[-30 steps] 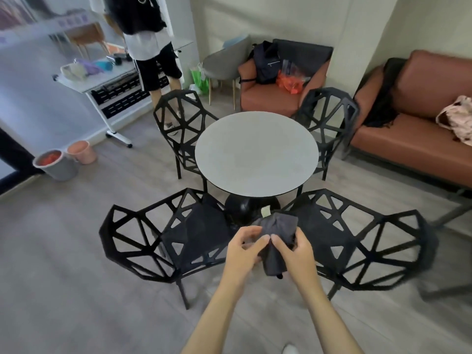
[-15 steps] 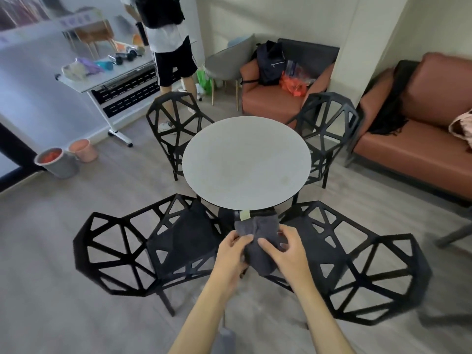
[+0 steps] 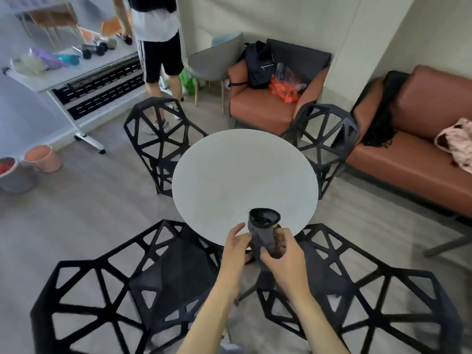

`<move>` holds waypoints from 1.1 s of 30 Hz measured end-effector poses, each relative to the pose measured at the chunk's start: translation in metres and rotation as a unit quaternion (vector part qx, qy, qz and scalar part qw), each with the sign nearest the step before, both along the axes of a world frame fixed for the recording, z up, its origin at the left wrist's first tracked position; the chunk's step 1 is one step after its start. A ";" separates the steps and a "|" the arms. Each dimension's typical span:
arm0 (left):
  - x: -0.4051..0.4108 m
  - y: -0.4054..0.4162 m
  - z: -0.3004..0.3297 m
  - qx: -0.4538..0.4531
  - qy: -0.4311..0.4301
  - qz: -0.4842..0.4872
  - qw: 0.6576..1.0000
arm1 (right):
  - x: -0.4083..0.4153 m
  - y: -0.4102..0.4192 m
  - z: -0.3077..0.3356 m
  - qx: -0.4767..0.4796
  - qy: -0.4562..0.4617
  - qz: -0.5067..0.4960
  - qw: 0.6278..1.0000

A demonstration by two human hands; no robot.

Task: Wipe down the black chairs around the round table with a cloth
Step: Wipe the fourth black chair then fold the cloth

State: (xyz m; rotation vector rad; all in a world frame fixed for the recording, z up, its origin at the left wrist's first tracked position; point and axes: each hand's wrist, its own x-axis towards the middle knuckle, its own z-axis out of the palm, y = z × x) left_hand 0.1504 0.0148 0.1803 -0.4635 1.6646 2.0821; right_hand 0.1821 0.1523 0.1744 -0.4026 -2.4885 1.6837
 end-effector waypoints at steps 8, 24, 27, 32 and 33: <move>-0.038 -0.011 -0.005 0.085 -0.021 0.017 0.996 | -0.047 -0.009 -0.006 0.026 0.003 0.095 0.995; -0.050 0.003 0.006 0.063 -0.096 0.115 0.987 | -0.086 0.032 0.001 -0.235 -0.165 0.039 0.957; -0.048 0.003 0.008 0.060 -0.089 0.126 0.986 | -0.090 0.034 -0.002 -0.255 -0.182 0.070 0.947; -0.047 -0.008 0.013 0.053 -0.050 0.175 0.982 | -0.097 0.044 -0.016 -0.284 -0.166 -0.082 0.941; -0.048 -0.012 0.014 0.052 -0.045 0.181 0.981 | -0.097 0.049 -0.019 -0.314 -0.170 -0.118 0.926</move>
